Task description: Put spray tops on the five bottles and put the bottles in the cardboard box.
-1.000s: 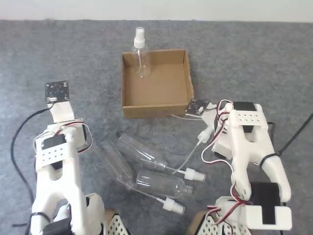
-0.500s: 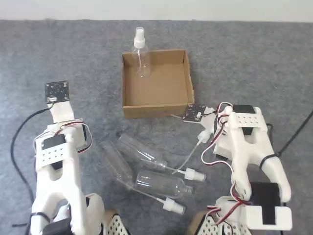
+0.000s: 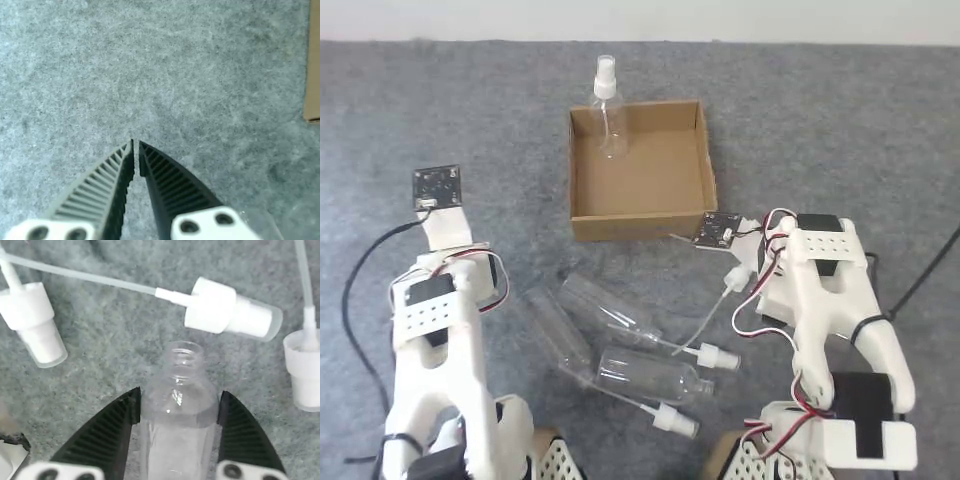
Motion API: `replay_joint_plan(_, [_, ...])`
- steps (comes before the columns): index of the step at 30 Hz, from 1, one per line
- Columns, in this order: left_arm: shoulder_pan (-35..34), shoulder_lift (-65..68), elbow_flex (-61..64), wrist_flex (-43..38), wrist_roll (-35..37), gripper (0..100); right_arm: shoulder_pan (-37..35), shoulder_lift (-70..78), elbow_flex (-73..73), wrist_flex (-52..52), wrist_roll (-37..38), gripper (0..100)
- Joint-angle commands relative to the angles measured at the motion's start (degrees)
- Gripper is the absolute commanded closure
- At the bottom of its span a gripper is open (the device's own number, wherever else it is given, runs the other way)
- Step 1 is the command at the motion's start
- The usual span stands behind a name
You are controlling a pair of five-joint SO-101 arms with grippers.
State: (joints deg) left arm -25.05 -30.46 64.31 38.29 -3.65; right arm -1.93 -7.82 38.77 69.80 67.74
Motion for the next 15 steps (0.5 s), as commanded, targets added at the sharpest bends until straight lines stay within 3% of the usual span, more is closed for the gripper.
replay_joint_plan(1, [-0.3,-2.3,-0.5,-1.3,-0.5,98,0.9,-0.4,-0.4,-0.2,-2.8,80.9])
replay_joint_plan(15, [-0.3,-2.3,-0.5,-1.3,-0.5,98,0.7,-1.1,-0.8,1.5,-8.8,89.4])
